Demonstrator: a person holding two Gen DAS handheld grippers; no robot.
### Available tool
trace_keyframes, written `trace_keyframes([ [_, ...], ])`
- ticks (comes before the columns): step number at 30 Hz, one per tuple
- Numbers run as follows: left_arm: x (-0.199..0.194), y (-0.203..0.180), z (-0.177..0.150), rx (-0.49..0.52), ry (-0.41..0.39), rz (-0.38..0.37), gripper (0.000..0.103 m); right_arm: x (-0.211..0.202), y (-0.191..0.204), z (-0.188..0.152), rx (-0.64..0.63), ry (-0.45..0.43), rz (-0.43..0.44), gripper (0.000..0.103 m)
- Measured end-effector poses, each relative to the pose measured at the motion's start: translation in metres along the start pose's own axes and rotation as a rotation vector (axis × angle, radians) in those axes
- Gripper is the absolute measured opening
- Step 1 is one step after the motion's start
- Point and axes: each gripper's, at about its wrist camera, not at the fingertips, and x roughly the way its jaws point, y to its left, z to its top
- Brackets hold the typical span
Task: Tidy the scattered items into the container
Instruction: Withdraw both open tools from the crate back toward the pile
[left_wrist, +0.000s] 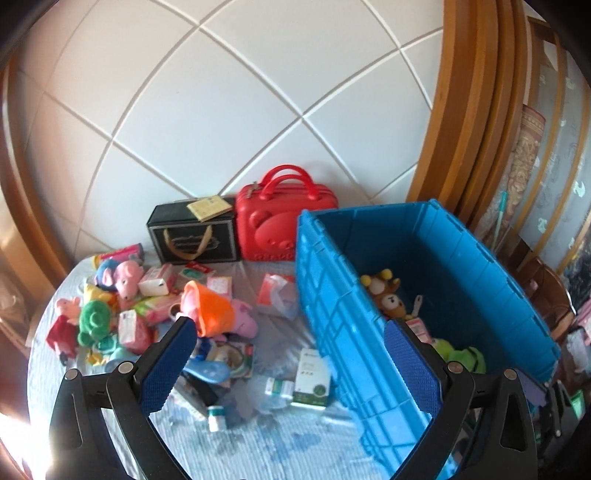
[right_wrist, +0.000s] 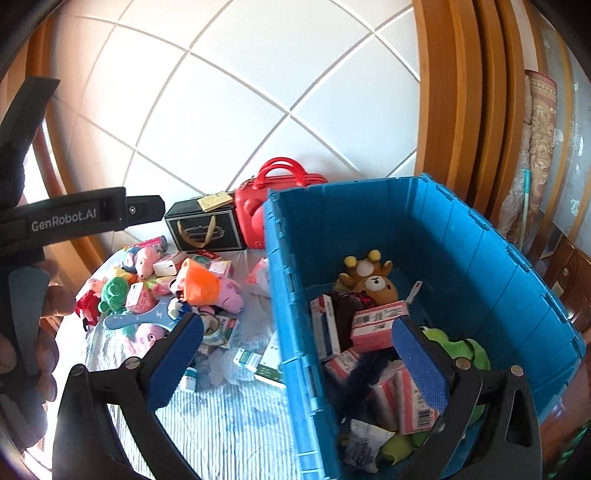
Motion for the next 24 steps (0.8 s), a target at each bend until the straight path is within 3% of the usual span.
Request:
trace_keyframes([
  [14,-0.078,0.173,-0.101,-0.130,0.056,0.149,0.103,-0.027,0.161,-0.053,-0.119,0.028,0.109,0.103],
  [21,-0.102,0.226,-0.144,-0.179,0.097,0.162,0.103,-0.042,0.206,-0.079,-0.132,0.031,0.127,0.103],
  [24,-0.112,0.237,-0.155,-0.174,0.077,0.170,0.103,-0.047,0.217,-0.086,-0.132,0.032,0.129,0.103],
])
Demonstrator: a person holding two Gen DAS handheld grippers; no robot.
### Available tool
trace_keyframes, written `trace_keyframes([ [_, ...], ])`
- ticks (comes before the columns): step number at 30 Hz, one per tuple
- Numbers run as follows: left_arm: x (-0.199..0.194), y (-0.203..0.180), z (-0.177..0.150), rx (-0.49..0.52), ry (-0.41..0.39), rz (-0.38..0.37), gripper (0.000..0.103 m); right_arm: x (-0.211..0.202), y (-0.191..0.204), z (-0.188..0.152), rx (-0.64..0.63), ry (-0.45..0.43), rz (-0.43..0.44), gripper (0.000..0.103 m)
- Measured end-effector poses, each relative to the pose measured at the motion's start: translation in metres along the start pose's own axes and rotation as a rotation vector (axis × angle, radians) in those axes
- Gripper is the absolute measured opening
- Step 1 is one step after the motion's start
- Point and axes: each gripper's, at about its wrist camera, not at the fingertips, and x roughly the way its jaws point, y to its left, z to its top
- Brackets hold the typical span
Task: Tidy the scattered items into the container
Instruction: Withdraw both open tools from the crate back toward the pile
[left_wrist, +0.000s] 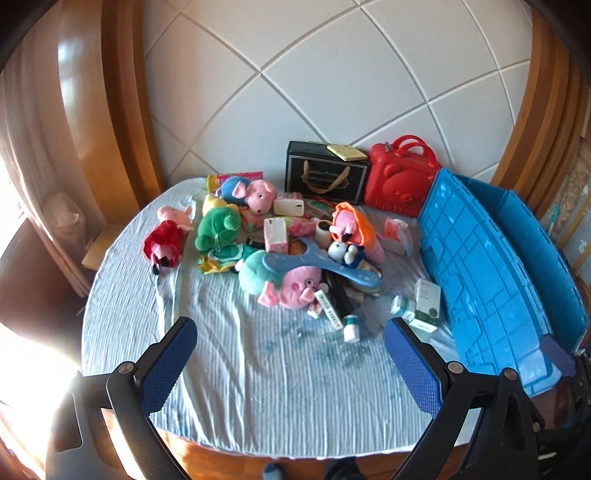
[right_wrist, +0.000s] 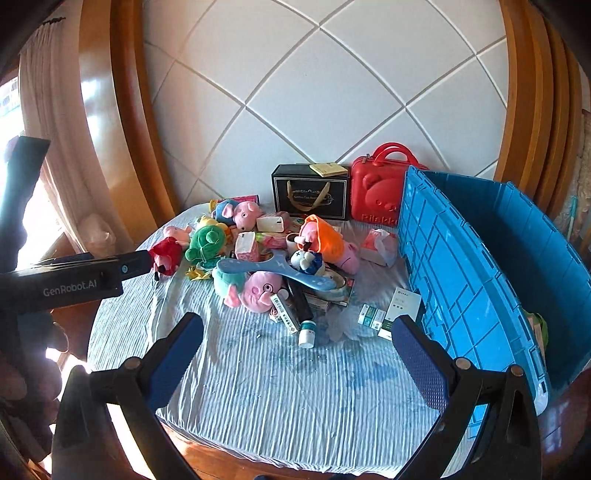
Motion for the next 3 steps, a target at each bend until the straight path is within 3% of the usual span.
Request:
trace_keyframes([
  [3,-0.0060,0.0111,-0.0031,-0.007,-0.018,0.035,0.103,-0.0013,0.0053,-0.0024,0.001,0.000,0.001,0.103],
])
